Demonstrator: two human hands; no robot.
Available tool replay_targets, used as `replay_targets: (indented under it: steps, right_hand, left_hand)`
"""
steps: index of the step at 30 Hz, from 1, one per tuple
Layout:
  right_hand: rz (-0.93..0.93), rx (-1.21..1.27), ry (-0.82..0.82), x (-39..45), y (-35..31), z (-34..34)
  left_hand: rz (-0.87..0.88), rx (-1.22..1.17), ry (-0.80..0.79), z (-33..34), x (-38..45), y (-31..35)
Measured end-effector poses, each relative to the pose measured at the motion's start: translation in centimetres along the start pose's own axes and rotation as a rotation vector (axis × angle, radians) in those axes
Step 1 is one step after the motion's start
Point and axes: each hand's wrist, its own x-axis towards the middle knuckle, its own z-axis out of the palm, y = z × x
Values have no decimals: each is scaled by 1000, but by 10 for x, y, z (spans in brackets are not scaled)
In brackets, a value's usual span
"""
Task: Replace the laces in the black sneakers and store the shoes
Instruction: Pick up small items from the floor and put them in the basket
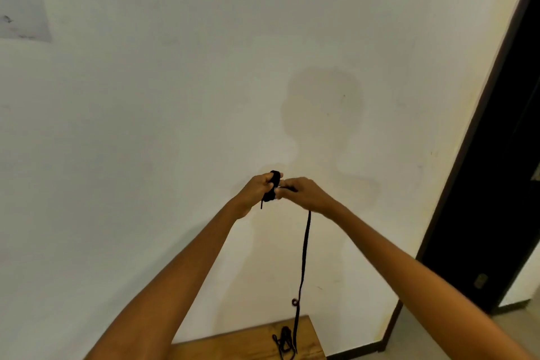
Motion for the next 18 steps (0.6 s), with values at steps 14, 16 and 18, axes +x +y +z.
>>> replay_targets:
  steps: [14,16,18]
  right_hand:
    - [194,255,255,24,16,-15]
    - [189,119,118,20,19,-2]
    - [153,22,-41,14,14,9]
  left_hand:
    - [82,-394,-210,5,-7,27]
    - [90,-448,-123,3,-1,25]
    - [83,-373,-61,2,5,20]
